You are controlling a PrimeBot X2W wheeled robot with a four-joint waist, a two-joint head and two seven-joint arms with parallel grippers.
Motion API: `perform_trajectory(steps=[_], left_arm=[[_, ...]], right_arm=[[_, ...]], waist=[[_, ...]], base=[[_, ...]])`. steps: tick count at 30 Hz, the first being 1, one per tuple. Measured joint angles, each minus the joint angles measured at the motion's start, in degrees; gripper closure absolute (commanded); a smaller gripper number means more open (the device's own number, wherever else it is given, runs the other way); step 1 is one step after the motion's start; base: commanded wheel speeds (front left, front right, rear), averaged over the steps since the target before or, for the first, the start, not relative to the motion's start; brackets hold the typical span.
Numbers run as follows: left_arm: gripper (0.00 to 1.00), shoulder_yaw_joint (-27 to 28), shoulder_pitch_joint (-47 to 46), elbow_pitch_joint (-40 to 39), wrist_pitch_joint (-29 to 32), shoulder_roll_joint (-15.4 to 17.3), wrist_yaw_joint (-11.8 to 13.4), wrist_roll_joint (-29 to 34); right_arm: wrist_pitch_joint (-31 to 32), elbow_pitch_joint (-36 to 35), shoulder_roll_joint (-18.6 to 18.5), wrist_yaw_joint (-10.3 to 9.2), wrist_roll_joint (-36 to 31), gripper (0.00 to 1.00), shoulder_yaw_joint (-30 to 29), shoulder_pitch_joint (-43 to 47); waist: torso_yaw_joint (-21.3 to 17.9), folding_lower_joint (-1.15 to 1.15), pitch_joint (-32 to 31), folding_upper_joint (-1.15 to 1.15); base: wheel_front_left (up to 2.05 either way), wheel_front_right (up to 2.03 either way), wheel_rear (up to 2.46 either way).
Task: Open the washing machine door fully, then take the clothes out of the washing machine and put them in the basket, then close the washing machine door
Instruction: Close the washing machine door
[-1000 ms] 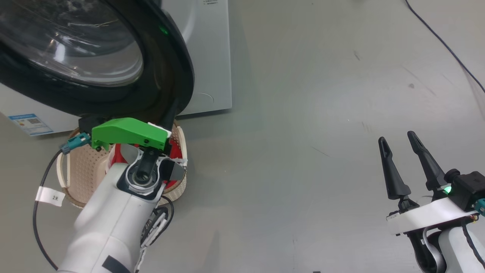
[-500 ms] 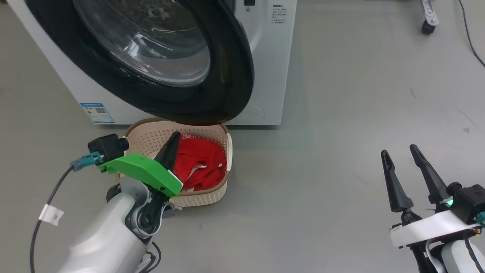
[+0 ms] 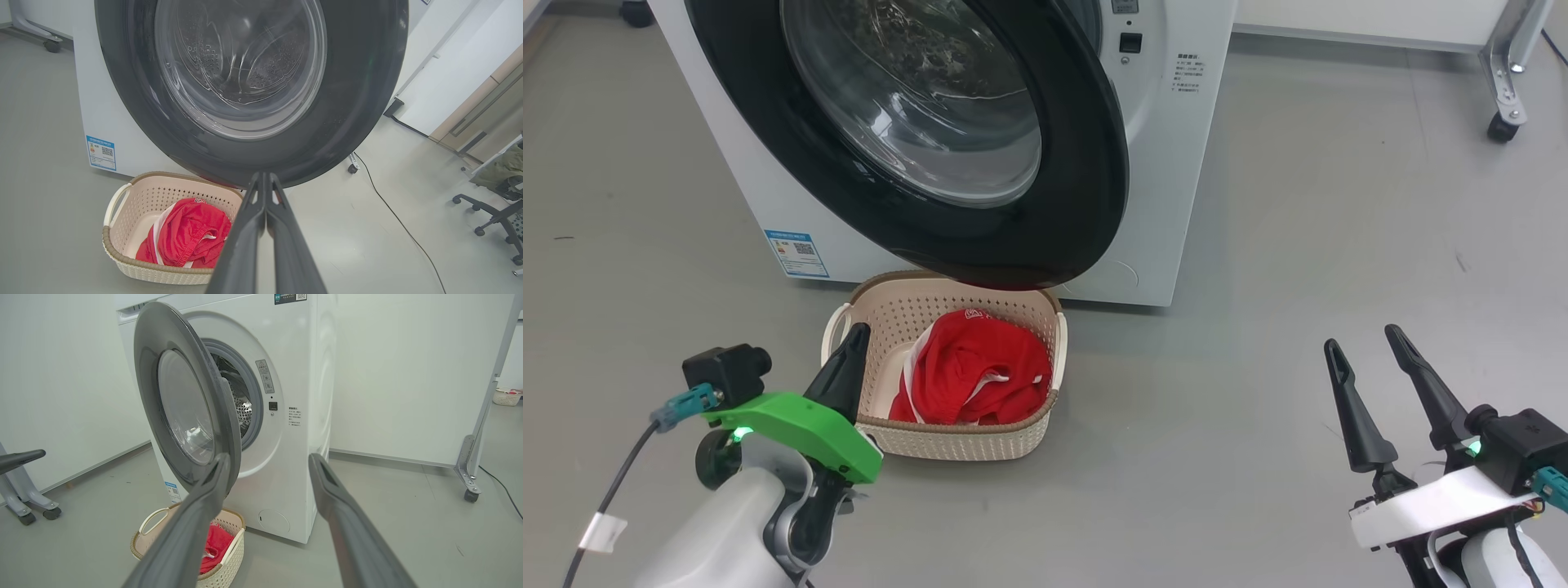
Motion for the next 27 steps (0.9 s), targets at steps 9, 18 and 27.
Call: perform_trajectory(steps=[9, 18, 27], left_arm=[[1.0, 10.11, 3.61, -5.0, 0.01, 0.83, 4.03, 8.12], [1.0, 16.1, 9.54, -11.29, 0.01, 0.15, 7.49, 16.41], [1.0, 19.41, 14.2, -16.85, 0.01, -1.01, 9.91, 26.58]], right_arm=[[-0.14, 0.3, 0.48, 0.0, -0.13, 0.0, -0.35, 1.51], [-0.14, 0.3, 1.04, -0.01, -0.62, 0.0, -0.9, 2.02], [-0.14, 0.29, 1.45, -0.01, -0.64, 0.0, -1.59, 2.28]], waist=[[0.27, 0.0, -1.39, 0.0], [0.33, 0.0, -1.86, 0.0], [0.19, 0.0, -1.78, 0.0]], base=[[0.0, 0.0, 0.0], [0.0, 0.0, 0.0], [0.0, 0.0, 0.0]])
